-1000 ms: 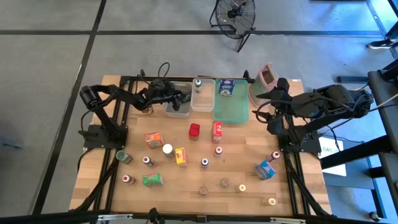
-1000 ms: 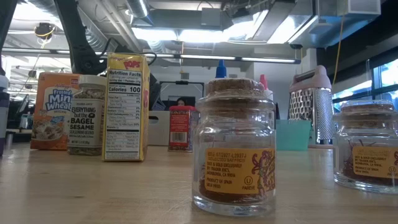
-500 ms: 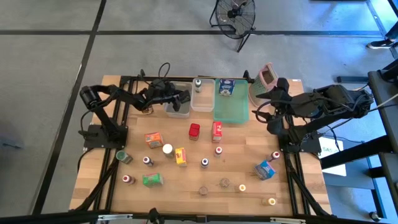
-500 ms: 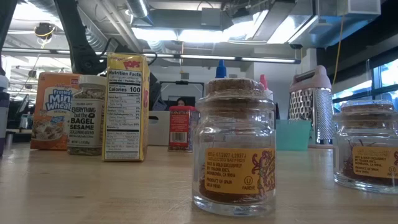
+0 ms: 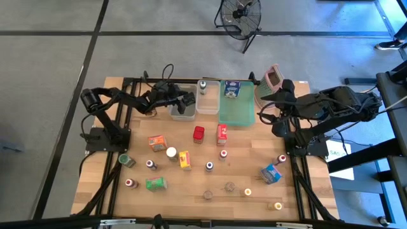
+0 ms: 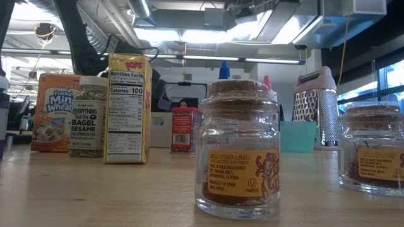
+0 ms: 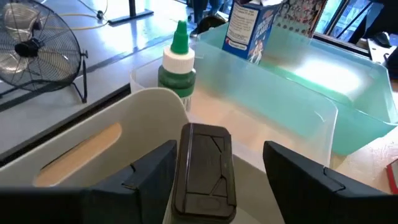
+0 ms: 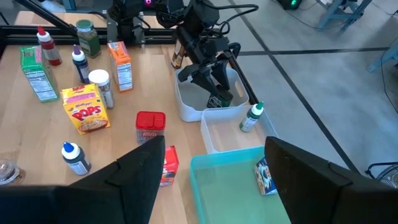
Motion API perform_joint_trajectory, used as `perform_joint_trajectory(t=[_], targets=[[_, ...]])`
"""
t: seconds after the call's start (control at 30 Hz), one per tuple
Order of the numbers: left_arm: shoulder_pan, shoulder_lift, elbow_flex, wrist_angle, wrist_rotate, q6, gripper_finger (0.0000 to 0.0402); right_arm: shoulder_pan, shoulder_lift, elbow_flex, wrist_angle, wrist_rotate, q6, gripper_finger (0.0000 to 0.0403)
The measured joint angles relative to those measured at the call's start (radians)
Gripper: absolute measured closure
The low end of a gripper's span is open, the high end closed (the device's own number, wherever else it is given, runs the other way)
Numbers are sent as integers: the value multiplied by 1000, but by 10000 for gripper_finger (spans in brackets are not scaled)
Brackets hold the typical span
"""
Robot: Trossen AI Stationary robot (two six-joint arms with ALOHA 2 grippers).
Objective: Pick & Place Kitchen Items
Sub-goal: Put the black seasoning can into the gray bin, then put the purple food coloring bottle into the transparent bin
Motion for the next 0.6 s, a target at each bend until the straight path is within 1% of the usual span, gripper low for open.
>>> perform_joint_trajectory(t=[0.13,0.3,0.47,0.6], targets=[[-12,-13,0,-3,1,-1,166,0,6,0,0,-1,0,124],[-24,-79,0,-6,6,13,166,0,10,0,-1,-18,-3,124],[-32,-198,0,-40,19,15,166,0,10,0,0,-44,-19,124],[-35,-333,0,-146,35,-33,166,1,10,0,0,-46,-19,124]])
